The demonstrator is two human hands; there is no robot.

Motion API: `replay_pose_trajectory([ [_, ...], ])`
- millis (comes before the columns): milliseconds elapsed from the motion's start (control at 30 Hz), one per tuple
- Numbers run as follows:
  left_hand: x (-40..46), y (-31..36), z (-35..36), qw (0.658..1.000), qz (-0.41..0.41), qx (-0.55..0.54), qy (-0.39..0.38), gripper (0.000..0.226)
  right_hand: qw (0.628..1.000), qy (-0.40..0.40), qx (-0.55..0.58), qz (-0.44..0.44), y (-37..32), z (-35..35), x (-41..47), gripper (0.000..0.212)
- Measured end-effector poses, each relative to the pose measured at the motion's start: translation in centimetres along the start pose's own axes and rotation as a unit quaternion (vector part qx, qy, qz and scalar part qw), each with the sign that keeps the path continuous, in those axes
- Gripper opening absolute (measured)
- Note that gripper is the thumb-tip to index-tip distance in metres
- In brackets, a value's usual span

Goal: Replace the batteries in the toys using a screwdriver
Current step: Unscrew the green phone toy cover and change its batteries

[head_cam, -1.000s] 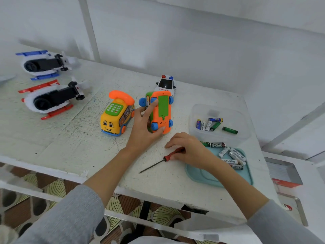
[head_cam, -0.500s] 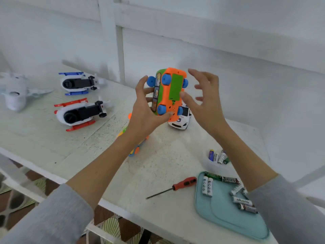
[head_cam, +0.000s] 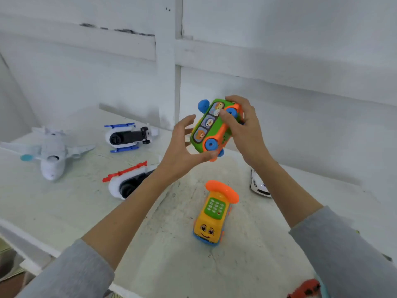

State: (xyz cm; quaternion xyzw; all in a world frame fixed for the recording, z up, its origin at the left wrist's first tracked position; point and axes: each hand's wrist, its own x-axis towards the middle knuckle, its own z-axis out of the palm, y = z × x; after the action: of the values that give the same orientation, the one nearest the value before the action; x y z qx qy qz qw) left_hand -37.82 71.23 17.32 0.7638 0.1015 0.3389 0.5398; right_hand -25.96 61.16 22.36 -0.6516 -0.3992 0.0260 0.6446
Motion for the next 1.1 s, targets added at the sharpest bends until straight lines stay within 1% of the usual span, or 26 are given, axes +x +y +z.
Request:
replay_pose_trajectory([
  [67,0.4,-0.9,-1.6,0.998,-0.039,-0.022,-0.032,0.094,0.999,-0.019,0.044,0.021,0.9,1.2,0.6,0.025],
  [100,0.7,-1.3,-2.2,0.997,-0.053,-0.034,-0.043,0.088,0.998,-0.032,0.046,0.023,1.4,1.8,0.9,0.023],
  [167,1.2,-2.0,-3.2,0.997,-0.062,-0.037,-0.042,0.074,0.997,-0.054,0.050,0.020,2.2,2.8,1.3,0.021],
  [233,2.1,-2.5,-4.0,0.998,-0.057,-0.023,-0.026,0.072,0.996,-0.065,0.048,0.026,2.8,3.4,1.8,0.019],
  [267,2.5,-2.8,-4.3,0.998,-0.052,-0.011,-0.020,0.073,0.997,-0.066,0.030,0.029,3.1,3.7,2.1,0.019],
  [367,4.0,-3.6,-5.2,0.998,-0.025,0.061,-0.009,0.079,0.993,-0.039,-0.094,0.052,4.5,4.2,3.4,0.022],
  [433,5.1,-4.2,-5.7,0.993,-0.009,0.113,-0.026,0.081,0.987,-0.050,-0.118,0.094,5.1,4.7,4.0,0.027],
  [500,6.2,-4.9,-6.2,0.988,-0.013,0.143,-0.058,0.084,0.981,-0.082,-0.109,0.136,5.7,5.3,4.4,0.042],
  [567,7.1,-5.5,-6.5,0.984,-0.021,0.153,-0.092,0.086,0.978,-0.092,-0.111,0.153,6.4,5.8,4.8,0.057],
  [633,8.0,-6.1,-6.6,0.980,-0.024,0.157,-0.121,0.087,0.977,-0.089,-0.112,0.156,7.0,6.2,5.0,0.061],
  [800,9.9,-7.5,-6.7,0.975,-0.062,0.109,-0.184,0.082,0.976,-0.086,-0.104,0.173,8.7,6.6,6.0,0.062],
  [867,10.6,-8.4,-6.8,0.975,-0.084,0.097,-0.182,0.079,0.972,-0.106,-0.083,0.192,9.4,6.1,6.2,0.062],
  [967,11.3,-9.9,-7.0,0.971,-0.098,0.116,-0.186,0.074,0.963,-0.146,-0.047,0.222,10.3,5.6,6.3,0.057],
  [1100,11.8,-11.3,-6.5,0.969,-0.113,0.111,-0.188,0.065,0.952,-0.160,-0.040,0.257,12.3,5.4,5.8,0.057],
])
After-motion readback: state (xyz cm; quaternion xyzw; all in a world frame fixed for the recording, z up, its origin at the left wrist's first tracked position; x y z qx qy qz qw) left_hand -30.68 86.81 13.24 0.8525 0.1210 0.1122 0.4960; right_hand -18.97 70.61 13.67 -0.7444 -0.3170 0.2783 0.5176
